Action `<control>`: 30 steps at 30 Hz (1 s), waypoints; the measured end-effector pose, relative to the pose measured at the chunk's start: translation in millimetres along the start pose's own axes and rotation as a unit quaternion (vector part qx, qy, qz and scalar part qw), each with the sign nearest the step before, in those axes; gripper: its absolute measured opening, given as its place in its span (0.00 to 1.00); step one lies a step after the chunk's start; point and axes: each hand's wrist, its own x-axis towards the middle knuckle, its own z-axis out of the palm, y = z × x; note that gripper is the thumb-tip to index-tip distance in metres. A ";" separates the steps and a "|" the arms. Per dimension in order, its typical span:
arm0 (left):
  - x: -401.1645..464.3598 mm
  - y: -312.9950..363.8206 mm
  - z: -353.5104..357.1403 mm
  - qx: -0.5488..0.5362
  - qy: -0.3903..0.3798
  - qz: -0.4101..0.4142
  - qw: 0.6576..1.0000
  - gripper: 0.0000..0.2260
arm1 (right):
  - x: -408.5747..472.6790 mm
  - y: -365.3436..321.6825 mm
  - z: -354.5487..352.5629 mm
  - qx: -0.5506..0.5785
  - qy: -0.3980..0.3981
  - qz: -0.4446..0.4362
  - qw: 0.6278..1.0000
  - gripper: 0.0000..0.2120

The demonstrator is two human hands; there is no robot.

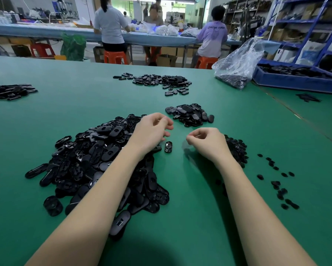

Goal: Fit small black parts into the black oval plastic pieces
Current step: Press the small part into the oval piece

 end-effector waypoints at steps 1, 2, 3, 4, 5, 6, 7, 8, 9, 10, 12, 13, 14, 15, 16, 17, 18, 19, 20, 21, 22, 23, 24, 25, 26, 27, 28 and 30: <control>-0.8 0.2 -1.2 0.054 -0.002 0.024 0.998 0.08 | -1.5 -0.3 -0.2 -0.009 -0.003 -0.002 1.000 0.03; -2.0 0.1 -2.1 0.127 -0.012 0.053 0.990 0.06 | -2.5 -1.8 -0.6 -0.014 -0.003 -0.006 1.000 0.03; -3.5 0.2 -2.5 0.210 -0.031 0.081 0.974 0.05 | -3.2 -4.2 -1.0 -0.016 -0.002 -0.011 1.000 0.03; -5.5 0.2 -2.0 0.288 -0.057 0.101 0.950 0.06 | -3.5 -7.4 -0.9 -0.014 -0.003 -0.018 1.000 0.04; -7.8 0.3 -0.9 0.353 -0.083 0.111 0.925 0.09 | -4.1 -10.7 -0.6 -0.014 -0.006 -0.025 1.000 0.04; -10.0 0.8 0.5 0.403 -0.103 0.109 0.903 0.12 | -4.3 -13.8 -0.3 -0.018 -0.012 -0.030 0.999 0.04; -11.9 1.5 2.1 0.437 -0.113 0.103 0.886 0.15 | -4.4 -16.4 0.0 -0.025 -0.019 -0.033 0.999 0.04; -13.1 2.2 3.9 0.458 -0.117 0.101 0.875 0.16 | -4.7 -18.1 0.1 -0.033 -0.027 -0.034 0.998 0.04; -13.4 2.4 5.0 0.470 -0.117 0.104 0.869 0.16 | -5.0 -19.2 -0.2 -0.041 -0.035 -0.035 0.998 0.04; -13.3 2.2 5.7 0.473 -0.114 0.109 0.867 0.16 | -5.4 -19.6 -0.5 -0.047 -0.042 -0.036 0.997 0.04; -13.8 2.5 5.7 0.462 -0.103 0.109 0.874 0.15 | -6.0 -19.4 -1.3 -0.055 -0.049 -0.038 0.997 0.04; -14.4 2.8 5.3 0.452 -0.096 0.104 0.881 0.15 | -6.1 -19.1 -2.0 -0.058 -0.049 -0.038 0.996 0.04; -14.7 2.7 5.0 0.437 -0.089 0.099 0.890 0.14 | -6.1 -18.8 -2.9 -0.060 -0.049 -0.038 0.996 0.04; -14.9 2.8 5.2 0.417 -0.079 0.096 0.900 0.13 | -5.8 -18.3 -4.1 -0.060 -0.048 -0.037 0.996 0.04; -15.1 3.2 5.9 0.396 -0.069 0.094 0.911 0.12 | -5.4 -17.6 -5.7 -0.060 -0.046 -0.036 0.996 0.04; -15.3 3.7 7.1 0.374 -0.056 0.096 0.921 0.11 | -5.1 -16.9 -8.0 -0.063 -0.042 -0.035 0.997 0.05; -15.4 4.3 8.4 0.351 -0.044 0.101 0.930 0.10 | -4.6 -15.8 -10.4 -0.070 -0.034 -0.034 0.996 0.06; -15.4 4.9 9.8 0.326 -0.033 0.107 0.939 0.09 | -4.1 -14.5 -13.2 -0.081 -0.021 -0.034 0.996 0.07; -15.4 5.6 11.5 0.301 -0.023 0.114 0.946 0.09 | -3.7 -12.8 -16.1 -0.092 -0.005 -0.034 0.995 0.08; -15.8 6.3 13.0 0.277 -0.013 0.117 0.954 0.09 | -3.4 -10.5 -19.2 -0.100 0.014 -0.031 0.994 0.09; -16.1 6.8 14.7 0.251 -0.003 0.115 0.961 0.09 | -3.1 -7.8 -22.2 -0.107 0.031 -0.027 0.993 0.10; -16.2 6.9 16.4 0.221 0.005 0.109 0.969 0.09 | -2.8 -4.5 -25.1 -0.115 0.046 -0.021 0.992 0.11; -16.1 6.6 18.3 0.190 0.010 0.098 0.977 0.10 | -2.5 -1.2 -27.8 -0.124 0.058 -0.014 0.990 0.12; -15.9 6.1 20.1 0.162 0.012 0.084 0.983 0.10 | -2.3 2.2 -29.9 -0.136 0.067 -0.009 0.988 0.13; -16.0 5.8 21.9 0.134 0.012 0.066 0.989 0.11 | -2.0 5.8 -31.3 -0.153 0.073 -0.007 0.985 0.15; -16.3 5.2 23.4 0.106 0.010 0.046 0.993 0.12 | -1.4 9.4 -32.1 -0.176 0.076 -0.008 0.981 0.16; -16.6 4.5 24.8 0.074 0.005 0.026 0.997 0.14 | -0.9 12.5 -32.3 -0.201 0.078 -0.008 0.977 0.17; -18.0 3.4 27.2 0.006 -0.005 -0.009 1.000 0.16 | -0.3 16.0 -31.6 -0.239 0.074 -0.007 0.968 0.18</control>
